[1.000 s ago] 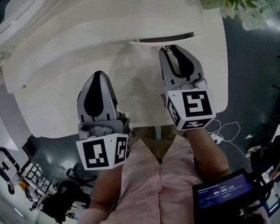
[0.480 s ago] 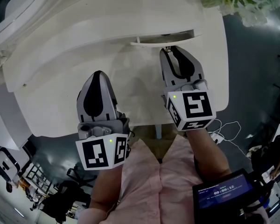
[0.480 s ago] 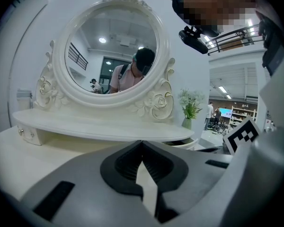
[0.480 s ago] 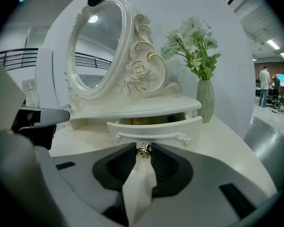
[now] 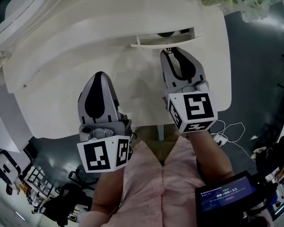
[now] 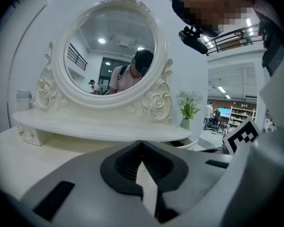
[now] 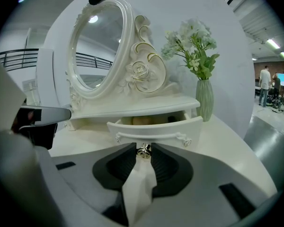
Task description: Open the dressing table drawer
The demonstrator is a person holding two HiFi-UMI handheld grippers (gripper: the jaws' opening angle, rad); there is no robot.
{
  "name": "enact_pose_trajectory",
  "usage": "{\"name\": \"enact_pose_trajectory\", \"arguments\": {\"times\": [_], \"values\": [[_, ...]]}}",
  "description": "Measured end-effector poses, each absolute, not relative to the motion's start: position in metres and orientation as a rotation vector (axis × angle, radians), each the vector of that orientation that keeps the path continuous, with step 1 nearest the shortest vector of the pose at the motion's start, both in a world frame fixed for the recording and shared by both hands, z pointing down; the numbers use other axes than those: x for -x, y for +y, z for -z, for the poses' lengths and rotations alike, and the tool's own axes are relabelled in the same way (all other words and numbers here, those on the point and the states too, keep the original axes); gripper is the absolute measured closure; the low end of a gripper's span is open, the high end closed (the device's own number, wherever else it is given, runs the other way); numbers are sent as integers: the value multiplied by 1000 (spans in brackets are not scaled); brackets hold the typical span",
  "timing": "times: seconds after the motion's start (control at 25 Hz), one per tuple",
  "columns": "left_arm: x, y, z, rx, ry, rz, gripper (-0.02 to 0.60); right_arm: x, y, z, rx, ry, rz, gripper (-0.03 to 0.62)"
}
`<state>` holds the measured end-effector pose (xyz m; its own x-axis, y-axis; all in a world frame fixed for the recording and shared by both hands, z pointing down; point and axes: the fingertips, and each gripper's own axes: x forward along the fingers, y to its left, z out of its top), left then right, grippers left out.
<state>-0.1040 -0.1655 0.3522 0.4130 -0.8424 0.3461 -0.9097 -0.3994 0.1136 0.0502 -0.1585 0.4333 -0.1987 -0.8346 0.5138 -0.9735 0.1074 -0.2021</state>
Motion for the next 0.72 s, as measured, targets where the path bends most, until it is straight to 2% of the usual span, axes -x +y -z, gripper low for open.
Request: {"name": "enact_pose_trajectory", "arguments": {"times": [0.72], "values": [[99, -158, -351, -2400, -1520, -339, 560, -52, -149, -434, -1786, -2118, -738, 487]]}}
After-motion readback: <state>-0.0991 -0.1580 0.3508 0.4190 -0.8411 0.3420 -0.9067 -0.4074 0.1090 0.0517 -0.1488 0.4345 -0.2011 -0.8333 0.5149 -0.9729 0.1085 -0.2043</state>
